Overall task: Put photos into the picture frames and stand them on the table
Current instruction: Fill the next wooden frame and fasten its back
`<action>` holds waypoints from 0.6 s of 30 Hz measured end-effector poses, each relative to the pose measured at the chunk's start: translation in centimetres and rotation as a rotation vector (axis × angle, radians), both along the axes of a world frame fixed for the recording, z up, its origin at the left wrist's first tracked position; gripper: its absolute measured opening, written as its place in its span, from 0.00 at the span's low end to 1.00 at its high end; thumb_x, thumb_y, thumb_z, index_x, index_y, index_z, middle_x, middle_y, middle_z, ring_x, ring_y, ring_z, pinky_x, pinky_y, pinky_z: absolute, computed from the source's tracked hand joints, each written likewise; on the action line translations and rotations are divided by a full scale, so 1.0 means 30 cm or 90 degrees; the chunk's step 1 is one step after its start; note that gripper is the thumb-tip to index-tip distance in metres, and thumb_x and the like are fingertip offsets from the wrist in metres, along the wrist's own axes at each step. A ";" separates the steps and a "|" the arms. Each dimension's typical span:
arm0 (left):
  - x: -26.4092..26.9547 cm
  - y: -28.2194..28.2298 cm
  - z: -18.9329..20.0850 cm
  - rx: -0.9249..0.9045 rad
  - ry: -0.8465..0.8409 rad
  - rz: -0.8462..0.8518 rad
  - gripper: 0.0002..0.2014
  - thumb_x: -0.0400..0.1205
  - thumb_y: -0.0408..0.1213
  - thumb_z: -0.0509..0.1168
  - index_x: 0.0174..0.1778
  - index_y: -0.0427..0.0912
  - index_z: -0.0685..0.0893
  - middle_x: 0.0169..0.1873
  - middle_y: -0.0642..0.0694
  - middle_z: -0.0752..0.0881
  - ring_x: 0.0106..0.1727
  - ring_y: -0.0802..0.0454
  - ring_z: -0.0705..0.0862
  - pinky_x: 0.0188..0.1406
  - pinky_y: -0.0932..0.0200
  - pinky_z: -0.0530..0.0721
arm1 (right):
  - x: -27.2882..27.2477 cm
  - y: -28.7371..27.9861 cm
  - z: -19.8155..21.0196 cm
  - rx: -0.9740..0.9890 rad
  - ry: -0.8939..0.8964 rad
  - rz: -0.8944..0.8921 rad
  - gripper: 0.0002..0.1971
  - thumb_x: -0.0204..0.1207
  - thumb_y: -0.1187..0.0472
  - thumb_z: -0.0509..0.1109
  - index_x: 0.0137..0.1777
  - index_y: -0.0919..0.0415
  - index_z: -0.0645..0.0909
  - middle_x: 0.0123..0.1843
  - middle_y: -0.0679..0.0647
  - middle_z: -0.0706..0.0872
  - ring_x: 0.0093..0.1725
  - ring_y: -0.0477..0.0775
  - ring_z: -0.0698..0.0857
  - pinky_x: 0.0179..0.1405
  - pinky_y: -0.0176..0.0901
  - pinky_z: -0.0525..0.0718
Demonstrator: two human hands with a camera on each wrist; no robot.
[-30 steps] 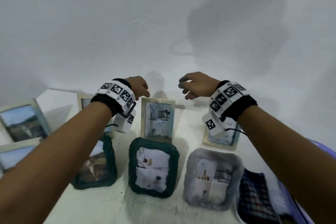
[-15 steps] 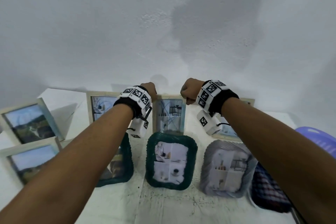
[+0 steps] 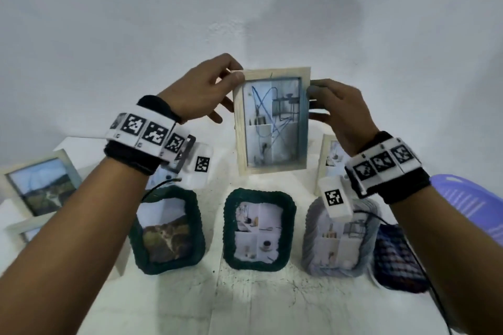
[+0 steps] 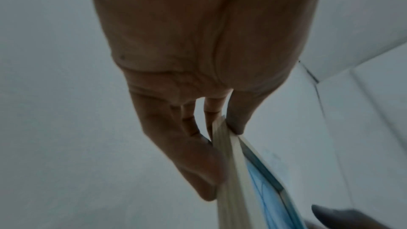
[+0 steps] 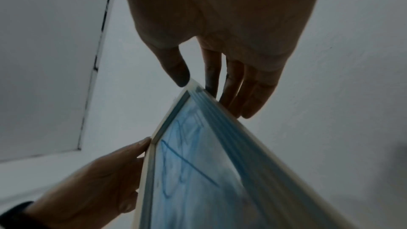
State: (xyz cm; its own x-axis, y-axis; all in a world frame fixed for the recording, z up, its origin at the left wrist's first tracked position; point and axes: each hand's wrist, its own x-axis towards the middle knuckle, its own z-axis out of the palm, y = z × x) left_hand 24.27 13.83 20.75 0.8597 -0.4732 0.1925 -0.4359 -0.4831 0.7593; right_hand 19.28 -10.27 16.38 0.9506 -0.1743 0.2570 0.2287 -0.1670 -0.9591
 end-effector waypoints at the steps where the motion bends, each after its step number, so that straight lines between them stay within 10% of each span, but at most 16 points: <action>1: -0.039 0.004 0.015 -0.024 -0.005 -0.012 0.11 0.89 0.46 0.57 0.56 0.42 0.77 0.48 0.48 0.83 0.40 0.50 0.91 0.25 0.55 0.86 | -0.048 0.008 -0.009 0.034 0.006 0.030 0.08 0.83 0.61 0.64 0.49 0.60 0.85 0.45 0.54 0.89 0.45 0.52 0.87 0.46 0.46 0.85; 6: -0.208 -0.011 -0.008 -0.083 0.044 -0.042 0.13 0.88 0.44 0.58 0.57 0.38 0.80 0.39 0.52 0.78 0.34 0.52 0.86 0.28 0.52 0.87 | -0.296 0.073 -0.099 0.155 0.057 0.120 0.22 0.87 0.47 0.54 0.65 0.60 0.82 0.59 0.56 0.89 0.59 0.57 0.88 0.56 0.51 0.86; 10: -0.309 -0.043 -0.123 -0.074 0.086 -0.031 0.13 0.87 0.44 0.61 0.56 0.39 0.83 0.34 0.60 0.79 0.31 0.53 0.86 0.28 0.53 0.87 | -0.461 0.089 -0.244 0.259 0.073 0.051 0.19 0.87 0.49 0.56 0.56 0.52 0.89 0.57 0.52 0.91 0.59 0.53 0.88 0.56 0.48 0.87; 18: -0.616 -0.120 -0.499 -0.032 0.084 0.051 0.20 0.82 0.57 0.62 0.69 0.57 0.76 0.56 0.58 0.83 0.49 0.62 0.85 0.51 0.50 0.88 | -0.733 0.045 -0.522 0.318 0.174 -0.026 0.24 0.79 0.41 0.66 0.68 0.55 0.81 0.66 0.57 0.85 0.67 0.57 0.83 0.68 0.59 0.80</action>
